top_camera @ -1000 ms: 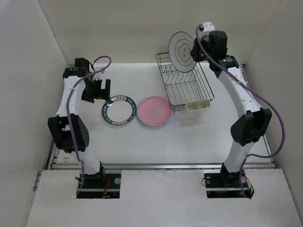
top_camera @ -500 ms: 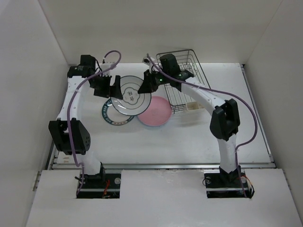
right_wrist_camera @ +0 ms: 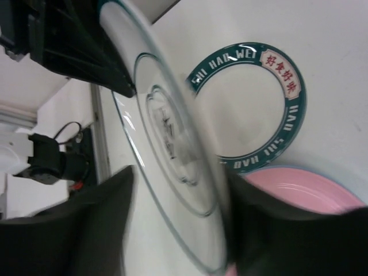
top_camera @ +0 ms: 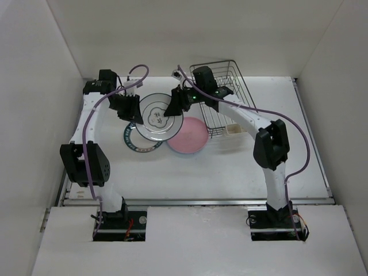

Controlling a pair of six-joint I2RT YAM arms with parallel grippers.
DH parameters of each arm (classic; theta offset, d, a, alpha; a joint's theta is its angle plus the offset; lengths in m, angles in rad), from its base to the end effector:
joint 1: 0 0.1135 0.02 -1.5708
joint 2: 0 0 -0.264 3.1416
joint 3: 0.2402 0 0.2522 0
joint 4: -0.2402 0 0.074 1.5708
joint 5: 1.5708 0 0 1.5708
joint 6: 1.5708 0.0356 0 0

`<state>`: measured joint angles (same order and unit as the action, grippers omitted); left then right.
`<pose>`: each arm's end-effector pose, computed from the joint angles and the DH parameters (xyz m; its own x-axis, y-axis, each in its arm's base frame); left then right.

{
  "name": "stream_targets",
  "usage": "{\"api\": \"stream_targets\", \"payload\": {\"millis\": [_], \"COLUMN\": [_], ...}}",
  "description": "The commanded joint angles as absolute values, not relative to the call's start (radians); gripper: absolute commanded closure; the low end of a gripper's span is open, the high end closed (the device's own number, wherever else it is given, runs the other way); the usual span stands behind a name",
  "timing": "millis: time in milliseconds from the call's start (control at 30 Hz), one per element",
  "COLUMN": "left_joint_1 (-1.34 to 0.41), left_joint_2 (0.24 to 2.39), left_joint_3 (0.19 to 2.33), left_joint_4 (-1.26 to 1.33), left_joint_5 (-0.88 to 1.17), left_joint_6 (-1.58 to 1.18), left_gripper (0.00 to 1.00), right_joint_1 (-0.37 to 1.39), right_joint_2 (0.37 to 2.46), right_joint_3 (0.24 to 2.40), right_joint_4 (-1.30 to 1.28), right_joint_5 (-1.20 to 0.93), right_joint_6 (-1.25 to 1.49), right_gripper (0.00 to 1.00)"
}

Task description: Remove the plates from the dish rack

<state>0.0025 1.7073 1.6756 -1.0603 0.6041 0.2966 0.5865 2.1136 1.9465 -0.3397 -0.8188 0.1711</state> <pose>0.3503 -0.0193 0.3356 -0.7729 0.2386 -0.5879 0.5077 0.7883 -0.3475 0.3969 0.2950 0.3103 -0.5533 -0.2280 -0.8012 -0.8278 0.2582 0.4982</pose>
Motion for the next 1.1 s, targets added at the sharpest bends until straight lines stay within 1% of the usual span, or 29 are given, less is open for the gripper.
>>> {"api": "stream_targets", "payload": {"millis": [0, 67, 100, 233, 367, 433, 500, 533, 567, 600, 700, 800, 900, 933, 967, 1033, 1067], "left_joint_1": [0.086, 0.139, 0.155, 0.201, 0.201, 0.201, 0.201, 0.201, 0.201, 0.201, 0.201, 0.178, 0.164, 0.164, 0.164, 0.175, 0.175], "left_joint_2": [1.674, 1.686, 1.701, 1.808, 1.913, 1.965, 1.988, 1.988, 1.988, 1.988, 1.988, 1.979, 1.905, 1.882, 1.859, 1.783, 1.758], "left_joint_3": [1.666, 1.666, 1.657, 1.657, 1.657, 1.657, 1.657, 1.666, 1.666, 1.666, 1.701, 1.729, 1.741, 1.741, 1.741, 1.732, 1.732], "left_joint_4": [-1.049, -1.036, -1.026, -1.06, -1.083, -1.083, -1.083, -1.083, -1.083, -1.083, -1.112, -1.169, -1.178, -1.16, -1.145, -1.088, -1.065], "left_joint_5": [0.482, 0.454, 0.427, 0.436, 0.433, 0.408, 0.394, 0.394, 0.414, 0.423, 0.398, 0.377, 0.336, 0.312, 0.287, 0.2, 0.155], "left_joint_6": [0.249, 0.233, 0.223, 0.222, 0.213, 0.193, 0.183, 0.183, 0.192, 0.192, 0.21, 0.268, 0.29, 0.29, 0.266, 0.223, 0.169], "left_gripper": [1.0, 1.0, 1.0, 1.0, 1.0, 0.89, 0.8, 0.74, 0.56, 0.46, 0.26, 0.23, 0.23, 0.21, 0.19, 0.18, 0.18], "right_joint_1": [0.607, 0.595, 0.595, 0.566, 0.548, 0.538, 0.529, 0.529, 0.529, 0.529, 0.518, 0.509, 0.489, 0.477, 0.462, 0.44, 0.417], "right_joint_2": [2.068, 2.068, 2.056, 2.045, 2.01, 1.993, 1.967, 1.967, 1.953, 1.944, 1.907, 1.862, 1.795, 1.775, 1.755, 1.691, 1.666], "right_joint_3": [2.005, 2.014, 2.014, 1.976, 1.941, 1.907, 1.878, 1.868, 1.858, 1.846, 1.813, 1.789, 1.761, 1.747, 1.737, 1.727, 1.706], "right_joint_4": [-0.265, -0.278, -0.278, -0.299, -0.308, -0.308, -0.299, -0.299, -0.299, -0.299, -0.299, -0.299, -0.299, -0.299, -0.316, -0.347, -0.368], "right_joint_5": [-0.829, -0.782, -0.77, -0.723, -0.7, -0.69, -0.69, -0.69, -0.681, -0.672, -0.66, -0.628, -0.52, -0.464, -0.317, -0.147, 0.029], "right_joint_6": [0.184, 0.184, 0.184, 0.184, 0.184, 0.184, 0.184, 0.184, 0.184, 0.184, 0.184, 0.184, 0.184, 0.184, 0.202, 0.233, 0.245], "right_gripper": [0.25, 0.03, 0.0, 0.0, 0.0, 0.0, 0.0, 0.0, 0.0, 0.0, 0.0, 0.0, 0.0, 0.0, 0.0, 0.0, 0.0]}}
